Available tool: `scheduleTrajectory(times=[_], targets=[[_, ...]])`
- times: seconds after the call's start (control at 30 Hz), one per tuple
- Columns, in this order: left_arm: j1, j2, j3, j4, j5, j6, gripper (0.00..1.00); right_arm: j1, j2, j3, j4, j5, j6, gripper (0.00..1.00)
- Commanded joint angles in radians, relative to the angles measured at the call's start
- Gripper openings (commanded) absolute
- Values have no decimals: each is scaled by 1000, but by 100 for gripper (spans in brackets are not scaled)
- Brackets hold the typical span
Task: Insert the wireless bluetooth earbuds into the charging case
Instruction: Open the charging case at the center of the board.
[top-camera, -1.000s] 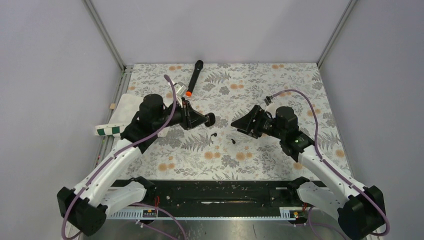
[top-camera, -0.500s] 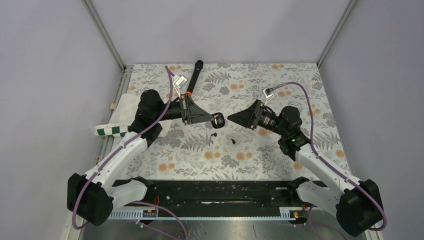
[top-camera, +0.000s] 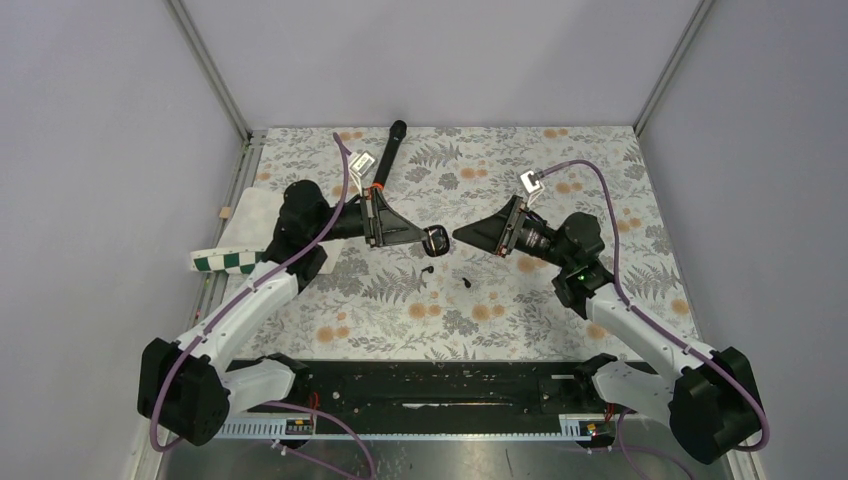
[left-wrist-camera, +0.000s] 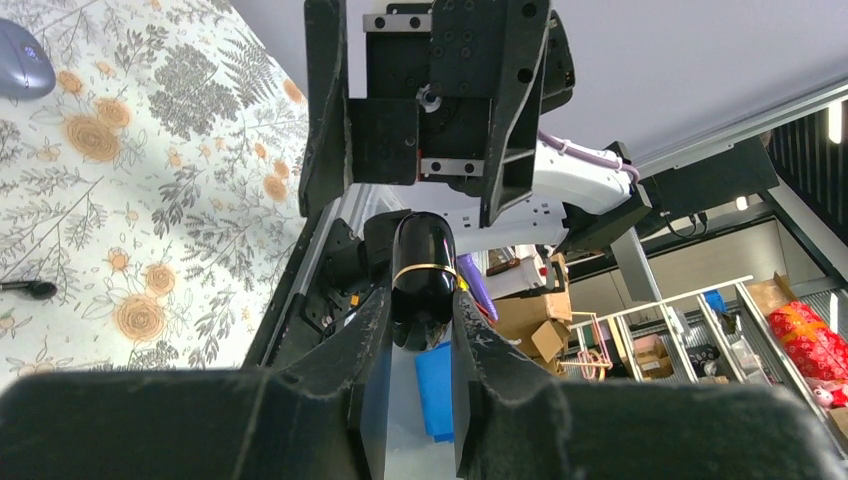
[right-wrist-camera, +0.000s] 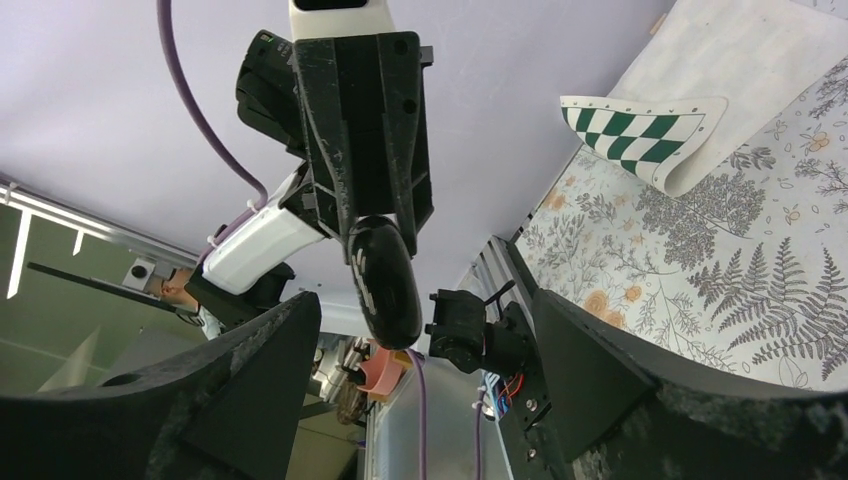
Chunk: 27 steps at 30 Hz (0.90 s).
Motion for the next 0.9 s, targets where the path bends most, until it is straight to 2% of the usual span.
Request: scheduleTrajectory(times=[0.0, 0.13, 0.4, 0.57, 0.7, 0.8, 0.87], targets=[[14, -3, -16, 79, 25, -21, 0, 14, -10, 47, 58, -40, 14, 85], [18, 3, -21, 122, 34, -55, 0, 67, 47, 93, 49, -82, -2, 83], [27, -4, -25, 132, 39, -66, 0, 96, 129, 98, 148, -80, 66, 50], [29, -6, -30, 137, 48, -71, 0, 96, 148, 82, 186, -66, 105, 38], [30, -7, -29, 144, 56, -72, 1, 96, 156, 67, 224, -47, 132, 3], [31, -9, -27, 122, 48, -70, 51, 96, 148, 52, 241, -17, 143, 0], [31, -24, -35, 90, 15, -59, 63, 96, 131, 40, 230, 15, 134, 0]])
